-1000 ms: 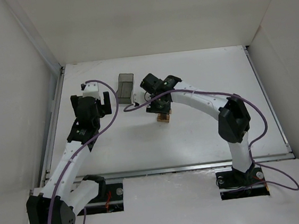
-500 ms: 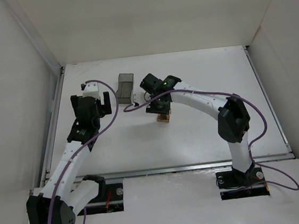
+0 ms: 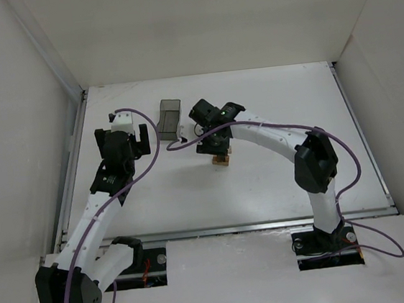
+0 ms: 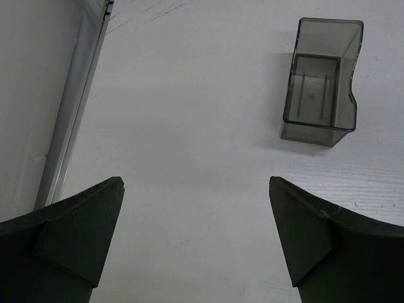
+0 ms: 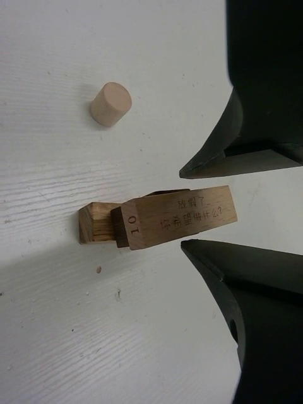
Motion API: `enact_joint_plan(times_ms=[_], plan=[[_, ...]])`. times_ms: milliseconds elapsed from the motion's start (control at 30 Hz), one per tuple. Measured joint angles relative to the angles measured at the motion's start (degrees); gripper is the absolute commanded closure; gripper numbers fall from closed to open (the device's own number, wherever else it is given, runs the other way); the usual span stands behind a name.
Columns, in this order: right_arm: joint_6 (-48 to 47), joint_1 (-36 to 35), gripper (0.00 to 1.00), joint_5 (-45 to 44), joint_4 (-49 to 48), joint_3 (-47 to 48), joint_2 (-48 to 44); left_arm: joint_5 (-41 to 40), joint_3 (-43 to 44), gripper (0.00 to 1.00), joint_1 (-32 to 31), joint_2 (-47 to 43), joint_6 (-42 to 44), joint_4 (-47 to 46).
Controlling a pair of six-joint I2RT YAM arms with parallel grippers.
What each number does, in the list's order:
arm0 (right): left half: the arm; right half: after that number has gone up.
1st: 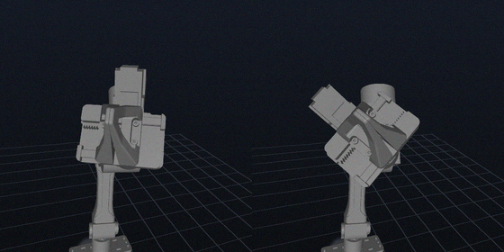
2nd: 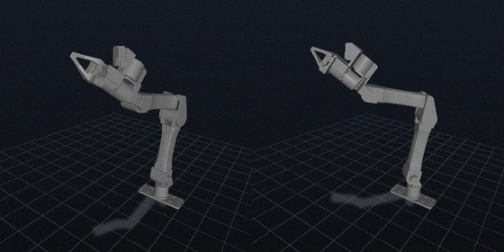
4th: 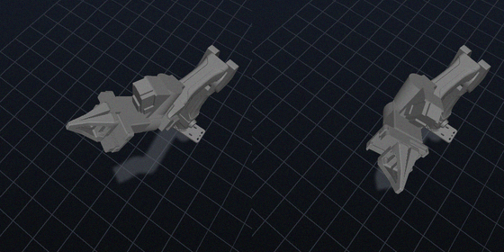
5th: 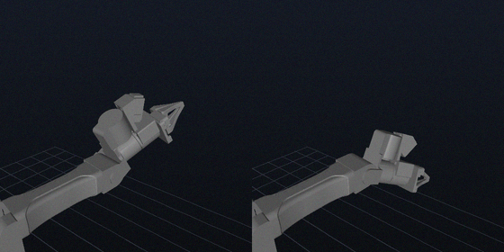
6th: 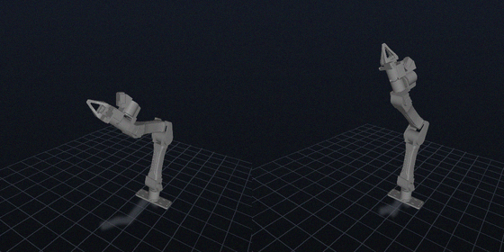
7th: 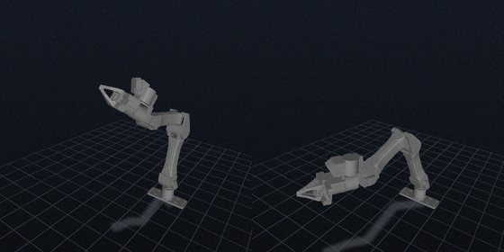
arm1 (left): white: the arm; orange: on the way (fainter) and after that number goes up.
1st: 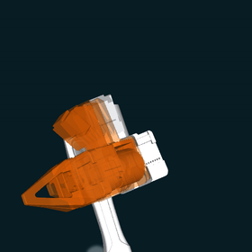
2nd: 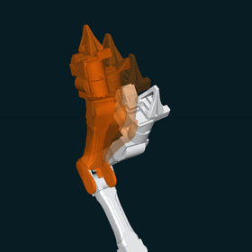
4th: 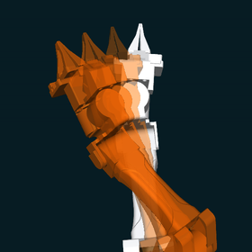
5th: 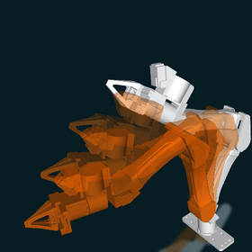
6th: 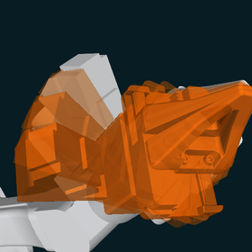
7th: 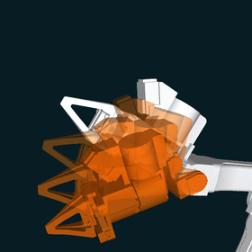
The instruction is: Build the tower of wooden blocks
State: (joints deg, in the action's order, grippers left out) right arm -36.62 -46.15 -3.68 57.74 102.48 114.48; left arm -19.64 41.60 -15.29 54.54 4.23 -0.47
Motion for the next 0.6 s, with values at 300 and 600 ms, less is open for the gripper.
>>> enact_joint_plan(times_ms=[300, 600], plan=[[8.8, 1.3, 0.31, -0.6, -10.0, 1.6, -6.9, 0.0, 0.0, 0.01, 0.0, 0.0, 0.0, 0.4], [38.5, 12.1, 0.00, -10.1, -27.5, 1.4, -18.9, 0.0, -0.8, 0.01, 0.0, 0.0, 0.0, 0.6]])
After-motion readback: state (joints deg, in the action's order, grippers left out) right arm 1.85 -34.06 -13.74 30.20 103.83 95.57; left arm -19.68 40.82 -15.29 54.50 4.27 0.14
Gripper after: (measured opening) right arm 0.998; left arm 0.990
